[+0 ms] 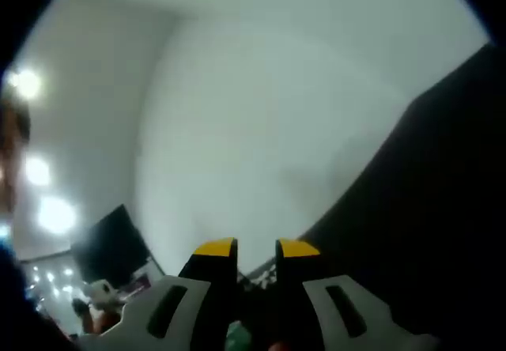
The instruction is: Pick up the broom and sweep the trash on the tabletop into the dustpan.
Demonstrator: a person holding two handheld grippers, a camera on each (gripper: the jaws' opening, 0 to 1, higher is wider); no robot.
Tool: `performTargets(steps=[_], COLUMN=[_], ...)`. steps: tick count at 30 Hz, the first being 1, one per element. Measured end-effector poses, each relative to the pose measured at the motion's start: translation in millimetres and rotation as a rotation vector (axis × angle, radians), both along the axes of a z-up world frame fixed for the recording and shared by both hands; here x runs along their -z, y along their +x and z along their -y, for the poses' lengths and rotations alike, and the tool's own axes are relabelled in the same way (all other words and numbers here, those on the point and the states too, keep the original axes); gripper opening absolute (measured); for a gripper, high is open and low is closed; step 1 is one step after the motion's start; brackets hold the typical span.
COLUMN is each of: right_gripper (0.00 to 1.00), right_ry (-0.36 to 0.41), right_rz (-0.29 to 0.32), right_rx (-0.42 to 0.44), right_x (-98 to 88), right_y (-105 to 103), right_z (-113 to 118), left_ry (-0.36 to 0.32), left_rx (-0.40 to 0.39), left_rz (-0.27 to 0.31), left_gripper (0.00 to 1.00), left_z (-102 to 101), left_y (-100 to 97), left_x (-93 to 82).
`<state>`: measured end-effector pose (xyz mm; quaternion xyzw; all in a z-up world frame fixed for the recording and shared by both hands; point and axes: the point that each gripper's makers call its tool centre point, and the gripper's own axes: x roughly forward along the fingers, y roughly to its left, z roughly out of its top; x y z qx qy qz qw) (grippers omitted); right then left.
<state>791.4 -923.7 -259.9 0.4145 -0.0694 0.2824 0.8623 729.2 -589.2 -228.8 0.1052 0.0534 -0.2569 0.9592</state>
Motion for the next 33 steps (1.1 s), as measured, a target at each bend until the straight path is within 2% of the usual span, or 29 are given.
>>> performTargets(steps=[4,13,16,18,22,25,27,28,29,30,31,32,33], right_gripper=[0.21,0.21,0.21,0.21,0.21,0.21,0.21,0.21,0.21,0.21,0.21,0.21,0.21], right_ry=[0.003,0.013,0.017,0.017,0.019,0.012,0.003,-0.001,-0.006,-0.012,-0.018,-0.027,-0.038], right_rz=[-0.002,-0.008,-0.008,-0.008,-0.008,-0.007,-0.006,-0.005,-0.004,-0.004,-0.003,-0.004,-0.006], right_rx=[0.0,-0.004,-0.003,-0.004,-0.003,-0.002,-0.002,-0.003,-0.004,-0.005,-0.006,-0.006,-0.006], right_x=[0.3,0.9,0.8,0.8,0.7,0.6,0.6,0.4,0.4,0.3,0.4,0.6,1.4], right_y=[-0.8,1.1,1.2,1.6,2.2,1.6,0.6,0.1,-0.4,-0.5,-0.4,-0.1,0.0], right_z=[-0.4,1.0,1.5,2.0,2.6,1.5,-0.6,-1.7,-3.0,-4.2,-5.0,-6.3,-7.9], left_ry=[-0.014,-0.301,-0.344,-0.34,-0.28,-0.255,-0.21,-0.147,-0.046,0.036,0.112,0.186,0.22], left_rx=[-0.021,0.07,0.084,0.098,0.09,0.043,0.014,-0.001,0.001,-0.041,-0.111,-0.137,-0.145], left_rz=[0.01,-0.1,-0.105,-0.11,-0.071,0.039,0.12,0.186,0.275,0.327,0.325,0.338,0.382], left_gripper=[0.09,0.1,0.05,0.05,0.04,0.04,0.04,0.04,0.04,0.04,0.04,0.04,0.04], left_z=[-5.9,-2.8,-3.9,-1.3,-6.6,-27.4,-40.4,-47.3,-50.3,-58.2,-70.0,-74.8,-76.7], left_y=[6.0,12.8,12.4,11.3,11.4,16.8,18.5,19.7,20.4,24.0,30.5,35.0,37.6], left_x=[1.7,4.8,2.6,2.6,-2.9,-25.6,-38.8,-44.6,-48.0,-45.1,-36.7,-29.9,-25.0])
